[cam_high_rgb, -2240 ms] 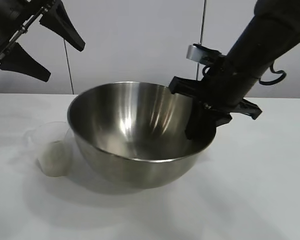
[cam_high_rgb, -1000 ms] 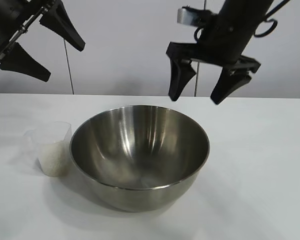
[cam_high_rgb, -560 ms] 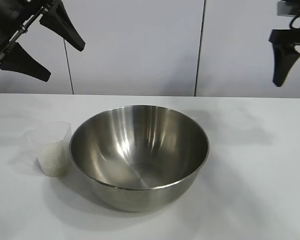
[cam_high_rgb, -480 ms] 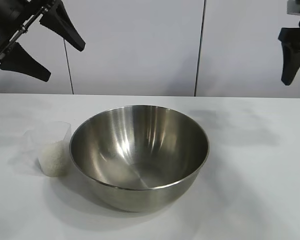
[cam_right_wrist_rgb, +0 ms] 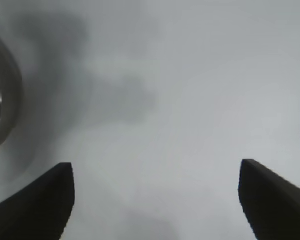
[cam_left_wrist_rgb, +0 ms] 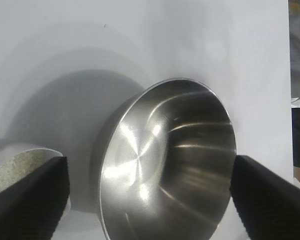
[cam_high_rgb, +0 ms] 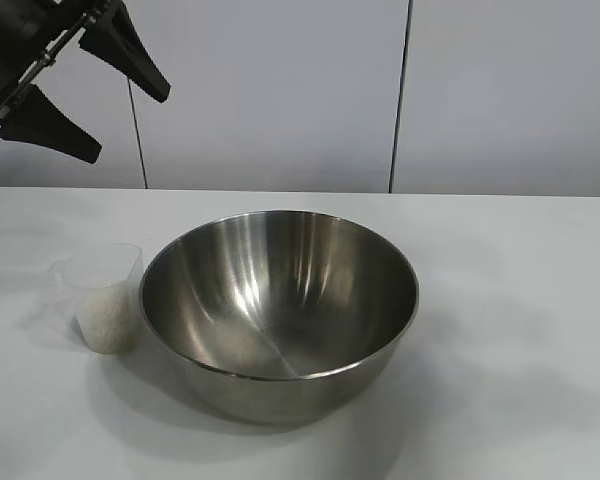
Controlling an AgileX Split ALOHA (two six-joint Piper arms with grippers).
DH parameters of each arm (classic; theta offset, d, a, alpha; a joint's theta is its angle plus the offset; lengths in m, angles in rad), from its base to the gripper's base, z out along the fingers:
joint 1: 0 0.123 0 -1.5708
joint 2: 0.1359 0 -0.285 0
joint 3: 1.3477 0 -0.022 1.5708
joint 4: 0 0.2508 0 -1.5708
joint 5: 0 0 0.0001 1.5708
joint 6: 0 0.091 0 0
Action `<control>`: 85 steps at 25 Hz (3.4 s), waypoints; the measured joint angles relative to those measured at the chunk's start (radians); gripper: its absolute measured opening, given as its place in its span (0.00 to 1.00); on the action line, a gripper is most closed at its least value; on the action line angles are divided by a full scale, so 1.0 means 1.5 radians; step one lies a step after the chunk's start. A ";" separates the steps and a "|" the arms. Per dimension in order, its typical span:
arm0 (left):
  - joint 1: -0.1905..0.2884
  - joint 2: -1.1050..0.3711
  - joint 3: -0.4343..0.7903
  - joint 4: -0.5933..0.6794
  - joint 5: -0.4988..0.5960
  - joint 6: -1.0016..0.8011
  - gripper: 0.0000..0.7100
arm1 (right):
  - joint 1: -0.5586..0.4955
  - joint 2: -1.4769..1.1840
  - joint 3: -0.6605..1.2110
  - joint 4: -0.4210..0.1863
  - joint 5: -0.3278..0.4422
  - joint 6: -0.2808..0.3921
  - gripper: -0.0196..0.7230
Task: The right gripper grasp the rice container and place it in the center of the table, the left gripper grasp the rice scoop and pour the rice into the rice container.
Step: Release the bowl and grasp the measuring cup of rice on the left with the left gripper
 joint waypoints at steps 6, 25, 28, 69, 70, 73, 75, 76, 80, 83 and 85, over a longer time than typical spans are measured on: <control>0.000 0.000 0.000 0.000 0.000 0.000 0.89 | 0.000 -0.328 0.206 0.000 -0.041 0.023 0.85; 0.000 0.000 0.000 0.000 -0.003 0.000 0.89 | 0.001 -0.679 0.329 -0.010 0.003 0.017 0.82; 0.000 0.000 0.000 0.000 -0.003 0.000 0.89 | 0.001 -0.679 0.329 -0.010 0.003 0.016 0.82; -0.159 -0.174 0.731 0.258 -1.374 -0.003 0.79 | 0.001 -0.679 0.329 -0.011 0.002 0.016 0.81; -0.159 -0.151 0.747 0.260 -1.396 -0.022 0.79 | 0.001 -0.679 0.329 -0.011 0.002 0.016 0.81; -0.159 -0.075 0.775 0.290 -1.419 -0.074 0.79 | 0.001 -0.679 0.329 -0.011 0.002 0.016 0.81; -0.159 -0.020 0.785 0.325 -1.419 -0.089 0.79 | 0.001 -0.679 0.329 -0.011 0.002 0.016 0.81; -0.159 0.000 0.786 0.339 -1.419 -0.092 0.78 | 0.001 -0.679 0.329 -0.011 0.002 0.016 0.81; -0.159 0.067 0.786 0.364 -1.420 -0.094 0.76 | 0.001 -0.679 0.329 -0.011 0.002 0.016 0.81; -0.159 0.099 0.784 0.390 -1.424 -0.089 0.76 | 0.001 -0.679 0.329 -0.011 0.002 0.016 0.81; -0.159 0.121 0.775 0.418 -1.425 -0.085 0.76 | 0.001 -0.679 0.329 -0.011 0.002 0.016 0.80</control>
